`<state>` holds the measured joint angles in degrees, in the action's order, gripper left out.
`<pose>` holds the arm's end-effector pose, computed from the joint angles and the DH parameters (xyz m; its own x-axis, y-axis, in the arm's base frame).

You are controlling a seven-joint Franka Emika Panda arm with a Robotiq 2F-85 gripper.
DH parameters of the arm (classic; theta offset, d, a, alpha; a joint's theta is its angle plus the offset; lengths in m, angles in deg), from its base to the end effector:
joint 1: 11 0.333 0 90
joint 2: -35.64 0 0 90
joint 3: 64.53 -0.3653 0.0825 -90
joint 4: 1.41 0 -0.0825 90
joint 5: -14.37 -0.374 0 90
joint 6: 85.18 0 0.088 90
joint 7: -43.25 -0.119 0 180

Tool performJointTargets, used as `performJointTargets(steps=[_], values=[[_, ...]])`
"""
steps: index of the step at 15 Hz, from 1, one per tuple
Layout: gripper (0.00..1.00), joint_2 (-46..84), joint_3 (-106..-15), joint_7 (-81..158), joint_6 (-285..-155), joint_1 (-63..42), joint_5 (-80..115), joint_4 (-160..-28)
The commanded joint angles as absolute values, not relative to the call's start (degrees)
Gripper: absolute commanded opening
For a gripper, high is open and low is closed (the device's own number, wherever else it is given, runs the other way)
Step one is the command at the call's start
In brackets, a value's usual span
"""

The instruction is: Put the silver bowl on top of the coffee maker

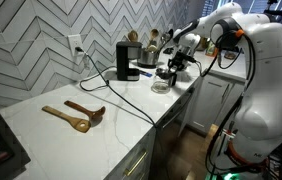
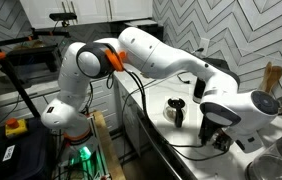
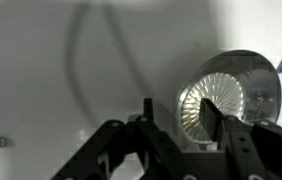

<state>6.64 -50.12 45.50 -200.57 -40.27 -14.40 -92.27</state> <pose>0.5451 -0.4358 0.3847 0.6079 -0.7907 -0.0728 -0.7662 -0.5601 -0.3149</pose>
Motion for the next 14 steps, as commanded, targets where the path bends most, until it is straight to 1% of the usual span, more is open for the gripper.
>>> performJointTargets(steps=[1, 2, 3, 4, 8, 9, 10, 11, 13, 14], values=[[0.46, 4.9, -51.2, 44.8, -199.0, -41.9, -16.1, -90.1], [0.48, 4.8, -51.3, 44.9, -198.8, -42.0, -16.2, -90.1], [0.46, 4.7, -51.3, 44.9, -198.9, -42.0, -16.2, -89.9], [0.47, 4.5, -51.4, 44.8, -198.8, -42.0, -16.2, -89.8], [0.34, 4.3, -51.6, 44.8, -198.8, -42.2, -16.5, -89.7], [0.33, 4.2, -51.6, 44.8, -198.8, -42.2, -16.4, -89.7], [0.24, 4.2, -51.7, 44.7, -198.7, -42.2, -16.4, -89.7], [0.27, 4.2, -51.7, 44.7, -198.8, -42.2, -16.4, -89.6], [0.22, 4.1, -51.7, 44.7, -198.7, -42.2, -16.5, -89.6], [0.23, 4.1, -51.8, 44.7, -198.7, -42.2, -16.4, -89.6]])
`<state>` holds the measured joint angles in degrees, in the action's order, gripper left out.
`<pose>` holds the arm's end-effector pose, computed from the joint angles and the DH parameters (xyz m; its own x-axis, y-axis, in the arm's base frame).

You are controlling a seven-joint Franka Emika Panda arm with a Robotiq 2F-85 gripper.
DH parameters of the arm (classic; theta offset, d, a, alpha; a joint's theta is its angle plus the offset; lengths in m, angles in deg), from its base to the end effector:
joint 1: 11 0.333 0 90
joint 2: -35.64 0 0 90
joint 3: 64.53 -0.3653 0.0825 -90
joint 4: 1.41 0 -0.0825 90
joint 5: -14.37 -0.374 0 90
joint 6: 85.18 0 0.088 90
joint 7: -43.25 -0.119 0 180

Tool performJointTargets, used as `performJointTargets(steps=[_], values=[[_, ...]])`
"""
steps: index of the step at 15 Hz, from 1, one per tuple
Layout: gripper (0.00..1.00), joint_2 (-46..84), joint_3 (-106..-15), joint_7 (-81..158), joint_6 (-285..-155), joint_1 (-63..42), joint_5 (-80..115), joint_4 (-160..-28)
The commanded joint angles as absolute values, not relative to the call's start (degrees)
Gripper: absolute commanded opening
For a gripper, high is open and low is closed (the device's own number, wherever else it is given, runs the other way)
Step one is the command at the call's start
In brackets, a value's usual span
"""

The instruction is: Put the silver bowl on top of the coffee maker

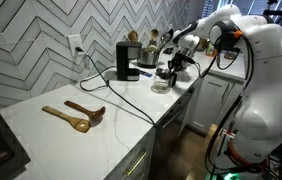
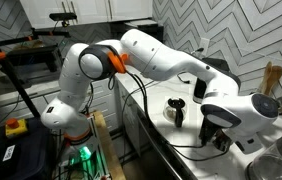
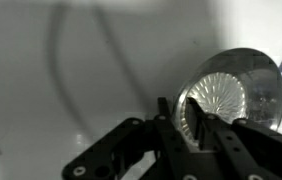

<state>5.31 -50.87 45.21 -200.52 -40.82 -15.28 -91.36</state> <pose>0.5508 -0.4367 0.3753 0.6016 -0.7943 -0.0852 -0.7700 -0.5481 -0.3267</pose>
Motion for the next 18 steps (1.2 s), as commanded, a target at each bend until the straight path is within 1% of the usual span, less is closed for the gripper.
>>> performJointTargets(steps=[1, 2, 3, 4, 5, 6, 7, 10, 18], values=[[0.17, 4.1, -51.8, 44.6, -198.7, -42.3, -16.5, -89.6], [0.17, 4.1, -51.8, 44.7, -198.7, -42.3, -16.5, -89.6], [0.11, 4.1, -51.8, 44.7, -198.6, -42.3, -16.5, -89.6], [0.09, 4.1, -51.8, 44.7, -198.6, -42.4, -16.5, -89.6], [0.02, 4.1, -51.9, 44.7, -198.6, -42.4, -16.5, -89.5], [0.00, 4.2, -51.9, 44.8, -198.3, -42.4, -16.8, -89.3], [0.02, 4.2, -51.9, 44.9, -198.0, -42.5, -17.0, -89.0], [0.00, 4.7, -52.0, 45.2, -197.1, -42.6, -17.8, -88.2], [0.00, 9.4, -52.3, 46.6, -192.0, -42.0, -18.1, -88.6]])
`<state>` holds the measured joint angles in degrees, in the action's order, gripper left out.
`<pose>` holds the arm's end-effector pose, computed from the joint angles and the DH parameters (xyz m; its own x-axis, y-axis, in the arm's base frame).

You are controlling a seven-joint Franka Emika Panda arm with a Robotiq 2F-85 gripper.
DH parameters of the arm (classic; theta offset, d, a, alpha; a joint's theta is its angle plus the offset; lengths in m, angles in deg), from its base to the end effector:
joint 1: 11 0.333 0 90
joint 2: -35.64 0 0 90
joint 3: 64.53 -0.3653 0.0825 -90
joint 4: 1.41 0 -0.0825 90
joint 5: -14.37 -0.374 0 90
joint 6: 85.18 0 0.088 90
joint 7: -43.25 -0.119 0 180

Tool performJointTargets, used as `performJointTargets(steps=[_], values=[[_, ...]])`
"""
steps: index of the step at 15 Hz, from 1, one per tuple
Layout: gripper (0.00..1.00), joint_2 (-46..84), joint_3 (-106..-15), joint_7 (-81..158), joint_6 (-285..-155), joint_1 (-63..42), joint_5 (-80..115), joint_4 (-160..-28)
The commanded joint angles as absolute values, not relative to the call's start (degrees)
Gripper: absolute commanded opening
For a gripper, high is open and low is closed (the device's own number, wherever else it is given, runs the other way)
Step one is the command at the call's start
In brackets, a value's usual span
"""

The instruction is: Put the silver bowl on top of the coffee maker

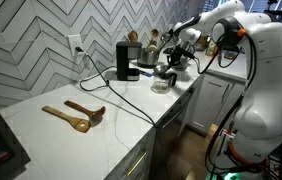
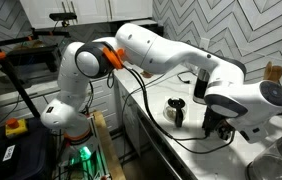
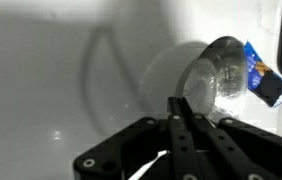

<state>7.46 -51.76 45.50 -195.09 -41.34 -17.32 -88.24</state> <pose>0.5582 -0.4262 0.4197 0.6318 -0.7699 -0.0902 -0.7335 -0.5561 -0.3907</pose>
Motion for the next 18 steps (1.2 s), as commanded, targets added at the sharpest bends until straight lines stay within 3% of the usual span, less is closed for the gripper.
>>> performJointTargets(steps=[1, 18], values=[[0.00, 10.0, -52.3, 46.7, -191.0, -41.9, -18.0, -88.6], [0.00, 23.1, -50.4, 50.9, -168.6, -39.2, -18.7, -79.3]])
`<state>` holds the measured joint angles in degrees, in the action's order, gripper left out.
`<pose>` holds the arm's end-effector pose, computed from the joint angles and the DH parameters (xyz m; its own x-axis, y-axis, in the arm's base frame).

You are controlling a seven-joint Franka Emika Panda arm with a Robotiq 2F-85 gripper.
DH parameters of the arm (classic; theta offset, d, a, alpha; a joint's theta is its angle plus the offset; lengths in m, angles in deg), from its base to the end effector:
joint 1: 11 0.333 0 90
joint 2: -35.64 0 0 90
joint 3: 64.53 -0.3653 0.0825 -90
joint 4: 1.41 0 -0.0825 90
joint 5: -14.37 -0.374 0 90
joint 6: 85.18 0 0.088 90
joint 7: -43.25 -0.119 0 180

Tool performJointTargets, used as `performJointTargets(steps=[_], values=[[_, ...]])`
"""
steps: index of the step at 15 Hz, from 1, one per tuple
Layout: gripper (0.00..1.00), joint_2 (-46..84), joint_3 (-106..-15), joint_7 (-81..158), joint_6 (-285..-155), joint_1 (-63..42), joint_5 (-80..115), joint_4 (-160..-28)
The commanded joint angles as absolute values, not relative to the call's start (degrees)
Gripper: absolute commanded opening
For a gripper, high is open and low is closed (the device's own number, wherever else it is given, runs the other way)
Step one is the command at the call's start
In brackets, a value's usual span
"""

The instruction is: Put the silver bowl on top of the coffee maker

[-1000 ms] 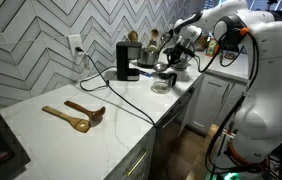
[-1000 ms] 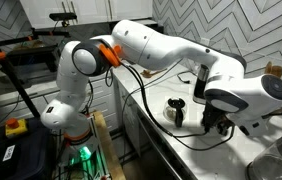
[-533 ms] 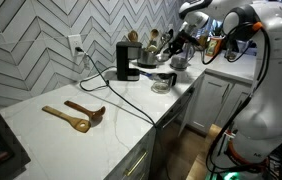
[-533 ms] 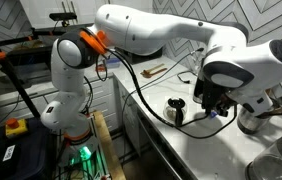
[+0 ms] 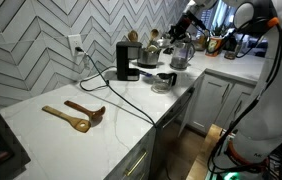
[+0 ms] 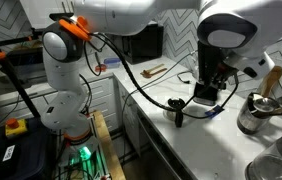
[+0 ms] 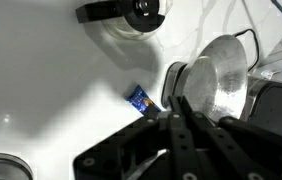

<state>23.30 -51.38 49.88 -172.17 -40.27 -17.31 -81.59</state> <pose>0.5065 -0.3511 0.6295 0.8191 -0.5730 -0.0280 -0.5111 -0.7067 -0.4893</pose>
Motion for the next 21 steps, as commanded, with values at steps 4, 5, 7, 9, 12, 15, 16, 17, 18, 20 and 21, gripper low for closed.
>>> performJointTargets(steps=[4, 5, 7, 9, 12, 15, 16, 17, 18, 20, 21], values=[[0.00, 21.8, -51.4, 50.4, -168.9, -37.4, -23.0, -77.7], [0.00, 21.4, -51.7, 50.1, -169.5, -36.9, -24.7, -77.7], [0.00, 20.5, -52.1, 49.6, -169.9, -36.1, -27.8, -77.4], [0.00, 19.4, -52.4, 49.1, -172.0, -35.2, -30.4, -77.4], [0.00, 17.2, -52.6, 47.6, -177.1, -34.1, -33.1, -76.8], [0.00, 14.7, -53.1, 45.1, -182.0, -33.2, -34.9, -75.2], [0.00, 14.0, -53.4, 44.5, -183.3, -33.0, -35.4, -74.8], [0.00, 13.4, -53.7, 43.7, -183.9, -32.8, -35.9, -74.3], [0.00, 12.8, -54.1, 43.0, -184.3, -32.6, -36.1, -73.7], [0.00, 11.7, -54.7, 41.5, -184.6, -32.4, -36.3, -72.8], [0.00, 11.2, -54.9, 40.9, -184.5, -32.3, -36.3, -72.2]])
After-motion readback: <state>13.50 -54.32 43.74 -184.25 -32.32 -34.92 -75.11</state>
